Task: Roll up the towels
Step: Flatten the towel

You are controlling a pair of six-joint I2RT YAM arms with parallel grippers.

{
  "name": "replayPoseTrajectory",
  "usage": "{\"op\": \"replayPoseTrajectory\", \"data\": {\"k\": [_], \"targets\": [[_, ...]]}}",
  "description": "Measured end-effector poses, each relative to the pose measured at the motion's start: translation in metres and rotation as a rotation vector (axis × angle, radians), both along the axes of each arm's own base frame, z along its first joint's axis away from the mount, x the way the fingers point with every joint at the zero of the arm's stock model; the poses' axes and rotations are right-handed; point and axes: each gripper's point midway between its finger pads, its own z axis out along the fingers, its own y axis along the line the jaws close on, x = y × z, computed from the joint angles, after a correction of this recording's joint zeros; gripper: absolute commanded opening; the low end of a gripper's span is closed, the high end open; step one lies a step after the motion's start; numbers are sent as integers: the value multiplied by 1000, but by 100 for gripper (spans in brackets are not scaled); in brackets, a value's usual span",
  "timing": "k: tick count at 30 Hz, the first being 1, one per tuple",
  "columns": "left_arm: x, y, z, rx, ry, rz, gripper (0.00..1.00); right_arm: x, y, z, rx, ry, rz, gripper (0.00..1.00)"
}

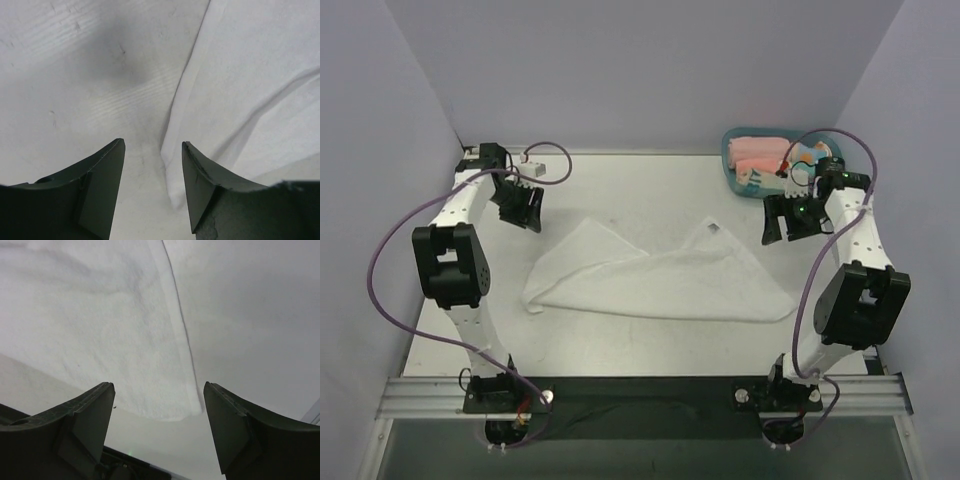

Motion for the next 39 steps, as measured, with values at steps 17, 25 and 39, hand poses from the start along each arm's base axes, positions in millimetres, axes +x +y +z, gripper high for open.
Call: {"op": "replayPoseTrajectory", "data": {"k": [17,25,39], "targets": [[44,-103,-51,-10,36,-98,66,136,144,-73,-103,-51,216,70],[67,-105,-64,45,0,-89,69,155,138,-97,-225,-76,180,72],[78,-108,-77,81,-24,-90,41,151,143,-123,-203,12,190,0]]}}
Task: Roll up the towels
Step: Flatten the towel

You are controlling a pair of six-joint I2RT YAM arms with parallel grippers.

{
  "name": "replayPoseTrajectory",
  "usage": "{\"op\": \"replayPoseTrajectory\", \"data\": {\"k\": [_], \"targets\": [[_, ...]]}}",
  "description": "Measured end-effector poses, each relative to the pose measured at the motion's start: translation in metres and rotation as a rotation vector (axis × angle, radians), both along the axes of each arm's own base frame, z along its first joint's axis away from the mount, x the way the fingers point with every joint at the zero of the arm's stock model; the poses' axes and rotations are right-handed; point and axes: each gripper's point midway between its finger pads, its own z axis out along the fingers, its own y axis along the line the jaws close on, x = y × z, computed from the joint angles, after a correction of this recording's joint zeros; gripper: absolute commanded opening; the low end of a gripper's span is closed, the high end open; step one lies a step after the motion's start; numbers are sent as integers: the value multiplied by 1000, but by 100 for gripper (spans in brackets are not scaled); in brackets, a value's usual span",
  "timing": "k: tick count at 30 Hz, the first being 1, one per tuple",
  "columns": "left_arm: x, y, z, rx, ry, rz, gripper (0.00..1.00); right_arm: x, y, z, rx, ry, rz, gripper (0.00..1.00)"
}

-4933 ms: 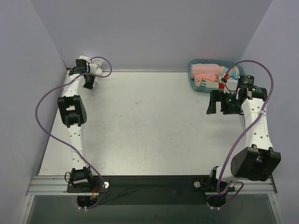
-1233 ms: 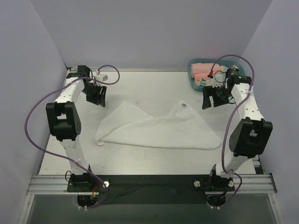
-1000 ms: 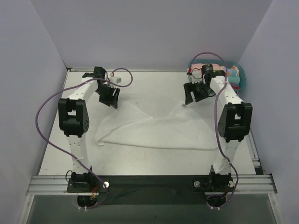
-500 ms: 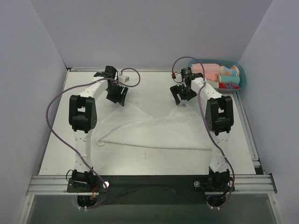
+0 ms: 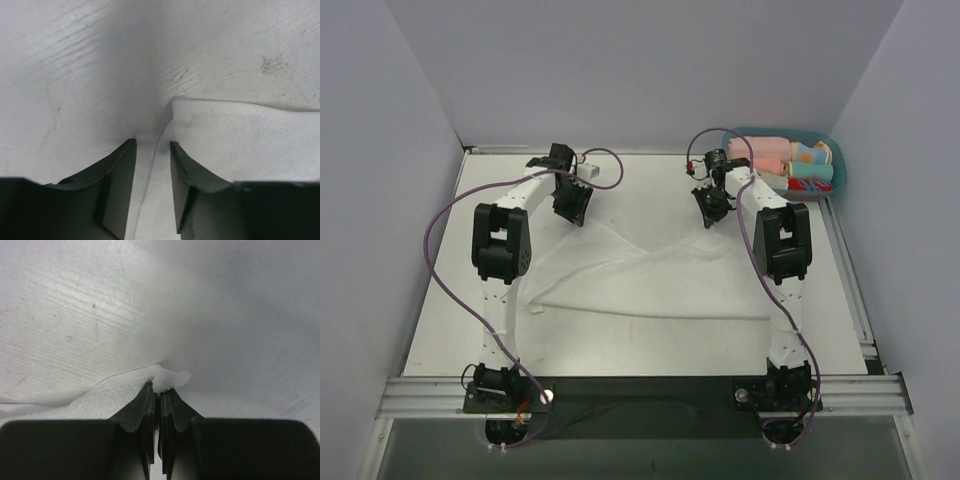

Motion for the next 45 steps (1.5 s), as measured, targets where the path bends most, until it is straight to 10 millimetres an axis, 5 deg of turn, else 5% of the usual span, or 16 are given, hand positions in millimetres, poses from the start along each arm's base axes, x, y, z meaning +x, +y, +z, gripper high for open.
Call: {"op": "replayPoseTrajectory", "data": {"k": [2,6,7,9,12,24,28,32,36,40,45], "targets": [[1,0,-1,2,-3,6,27,1,-2,1,0,6,-4,0],[4,2,-2,7,-10,21,13,3,-5,1,1,13,-4,0],[5,2,-3,7,-12,23,17,4,-6,2,1,12,-1,0],[5,1,-2,-4,-10,22,43,7,-10,4,-1,4,4,0],[4,-7,0,-46,-8,12,61,14,-17,9,-2,-17,10,0],[5,-32,4,-78,-53,-23,67,8,-21,8,38,2,43,0],[5,-45,0,-18,-83,-67,55,6,-18,27,76,-18,59,0],[12,-47,-2,24,-115,-75,5,3,-15,63,123,-65,75,0],[24,-40,-1,26,-128,-35,0,-5,-15,100,173,-108,117,0],[43,-18,0,21,-145,48,0,-39,-11,131,223,-105,225,0],[58,46,0,53,-148,192,0,-148,-15,127,199,46,452,0]]}}
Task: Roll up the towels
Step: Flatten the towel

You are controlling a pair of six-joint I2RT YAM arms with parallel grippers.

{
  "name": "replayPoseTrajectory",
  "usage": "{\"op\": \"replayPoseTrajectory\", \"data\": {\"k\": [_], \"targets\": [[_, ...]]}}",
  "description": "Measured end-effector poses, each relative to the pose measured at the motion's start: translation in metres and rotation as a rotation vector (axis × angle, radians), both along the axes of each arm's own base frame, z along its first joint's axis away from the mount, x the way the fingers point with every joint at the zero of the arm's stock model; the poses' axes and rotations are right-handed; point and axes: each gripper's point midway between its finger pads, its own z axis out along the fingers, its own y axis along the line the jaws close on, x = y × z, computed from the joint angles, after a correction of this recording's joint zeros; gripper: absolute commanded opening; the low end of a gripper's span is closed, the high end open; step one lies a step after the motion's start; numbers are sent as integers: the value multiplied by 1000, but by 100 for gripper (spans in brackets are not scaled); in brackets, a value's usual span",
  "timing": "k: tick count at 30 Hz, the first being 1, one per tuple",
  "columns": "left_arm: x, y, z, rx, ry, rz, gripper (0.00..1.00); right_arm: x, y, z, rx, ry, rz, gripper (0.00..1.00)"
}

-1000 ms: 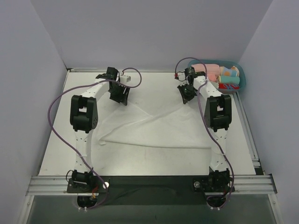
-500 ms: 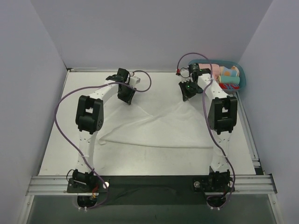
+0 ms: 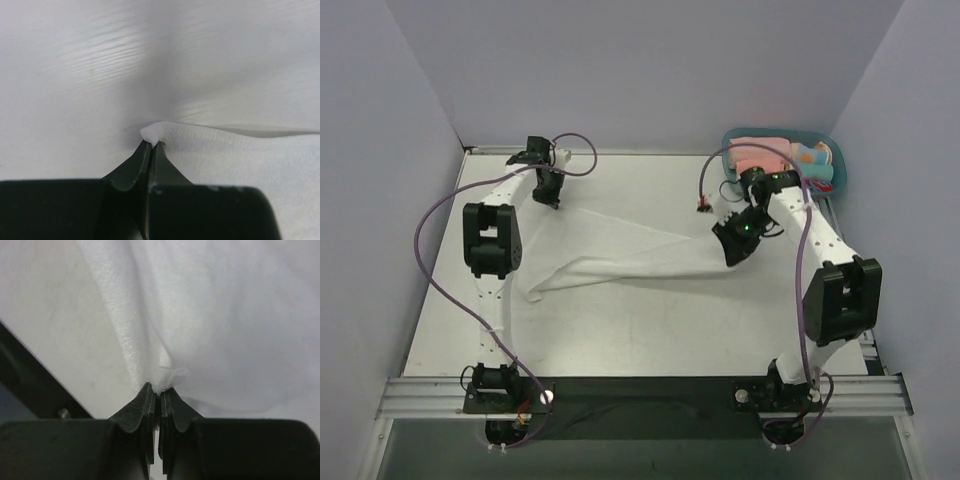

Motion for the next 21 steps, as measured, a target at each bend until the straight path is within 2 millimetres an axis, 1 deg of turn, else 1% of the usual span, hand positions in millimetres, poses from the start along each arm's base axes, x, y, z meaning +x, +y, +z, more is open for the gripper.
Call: {"op": "replayPoseTrajectory", "data": {"k": [2,5,7,8,9,10,11,12,13,14,16,17,18,19,20,21], "targets": [[3,26,-1,9,-1,51,0,-51,-5,-13,-44,76,112,0],[3,58,-1,21,0,111,0,-119,-18,-41,-124,204,276,0],[-1,67,-1,23,6,128,0,-148,-29,-56,-173,285,343,7],[-2,68,-1,23,8,130,0,-156,-32,-62,-192,316,366,11],[-4,69,-1,25,9,127,0,-161,-34,-65,-205,342,381,29],[-6,68,-1,25,11,121,0,-162,-35,-67,-213,357,386,42],[-8,67,-1,24,14,115,0,-160,-35,-68,-218,362,389,51],[-10,66,-1,23,17,106,0,-158,-36,-68,-221,364,387,63],[-12,65,-1,23,20,96,3,-152,-35,-66,-219,362,376,70],[-13,64,-1,20,21,85,13,-142,-33,-62,-200,343,350,73],[-17,61,-1,14,29,60,33,-114,-31,-46,-163,291,274,73],[-20,60,-1,8,34,46,47,-94,-30,-36,-132,249,220,71],[-22,58,-1,-1,39,33,51,-73,-31,-26,-104,204,158,65],[-25,55,0,-16,45,22,53,-51,-34,-16,-80,165,88,62],[-29,53,0,-25,53,13,56,-29,-39,-7,-61,126,15,59],[-32,52,0,-35,58,5,58,-10,-44,-1,-47,91,-59,53]]}}
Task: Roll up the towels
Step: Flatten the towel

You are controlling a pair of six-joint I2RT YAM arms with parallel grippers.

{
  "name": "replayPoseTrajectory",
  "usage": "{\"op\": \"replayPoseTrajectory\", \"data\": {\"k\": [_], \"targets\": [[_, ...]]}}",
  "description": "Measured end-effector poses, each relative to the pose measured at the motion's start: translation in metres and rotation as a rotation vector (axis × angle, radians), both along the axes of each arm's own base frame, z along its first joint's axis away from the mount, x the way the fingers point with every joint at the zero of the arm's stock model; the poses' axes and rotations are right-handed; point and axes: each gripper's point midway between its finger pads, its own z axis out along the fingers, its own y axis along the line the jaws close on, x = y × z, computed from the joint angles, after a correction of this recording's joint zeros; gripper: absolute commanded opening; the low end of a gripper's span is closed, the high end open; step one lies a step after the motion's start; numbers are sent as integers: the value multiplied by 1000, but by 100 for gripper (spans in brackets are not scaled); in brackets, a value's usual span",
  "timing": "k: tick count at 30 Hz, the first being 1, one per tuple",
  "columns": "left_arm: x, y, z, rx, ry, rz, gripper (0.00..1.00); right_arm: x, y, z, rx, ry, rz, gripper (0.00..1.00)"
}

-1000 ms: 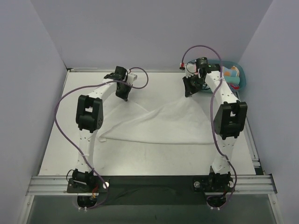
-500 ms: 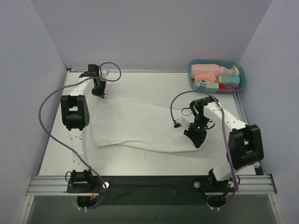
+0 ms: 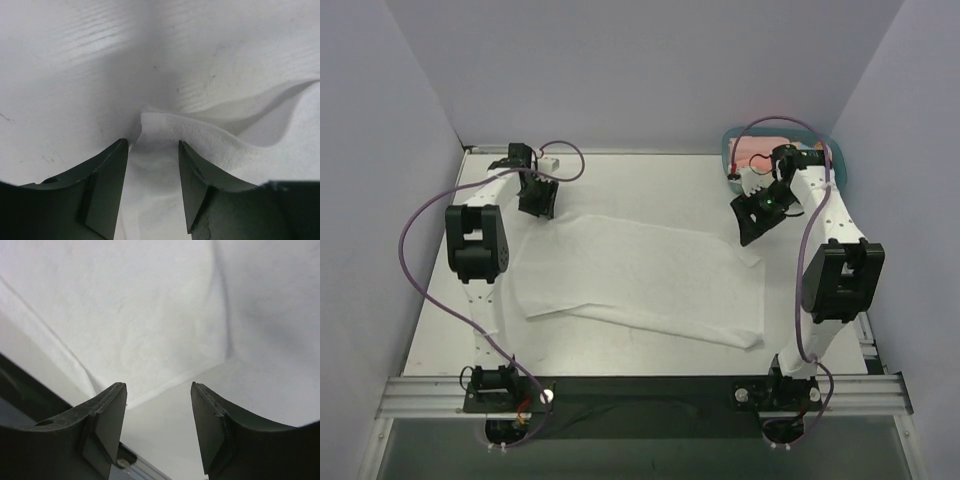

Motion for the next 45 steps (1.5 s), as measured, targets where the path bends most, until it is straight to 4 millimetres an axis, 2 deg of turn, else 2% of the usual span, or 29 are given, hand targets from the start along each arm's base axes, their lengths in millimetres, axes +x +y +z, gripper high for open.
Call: {"op": "replayPoseTrajectory", "data": {"k": [3,7,9,12,17,19,22,26,29,34,39,45], "targets": [[-9,-3,1,-28,20,-15,64,43,-20,-2,-8,-42,-212,51],[-13,-2,2,-52,33,-16,67,56,-29,-31,-50,11,-328,51],[-14,1,2,-61,39,-10,67,54,-29,-44,-68,28,-334,45],[-16,7,2,-67,46,2,67,40,-30,-62,-110,53,-317,36],[-17,10,2,-70,52,9,67,-1,-26,-88,-235,69,-212,34],[-17,10,2,-70,52,9,67,-6,-23,-91,-274,57,-177,33],[-17,10,3,-70,53,9,67,6,-20,-93,-311,-2,-163,33],[-19,10,3,-70,60,10,67,21,-31,-94,-354,-49,-193,33],[-20,10,3,-70,64,10,67,31,-35,-102,-377,-49,-200,33],[-19,10,5,-70,64,10,68,29,-36,-121,-391,2,-192,35],[-20,10,5,-70,66,10,68,26,-35,-125,-383,25,-184,43],[-20,10,6,-70,67,10,68,26,-37,-124,-382,28,-178,29]]}}
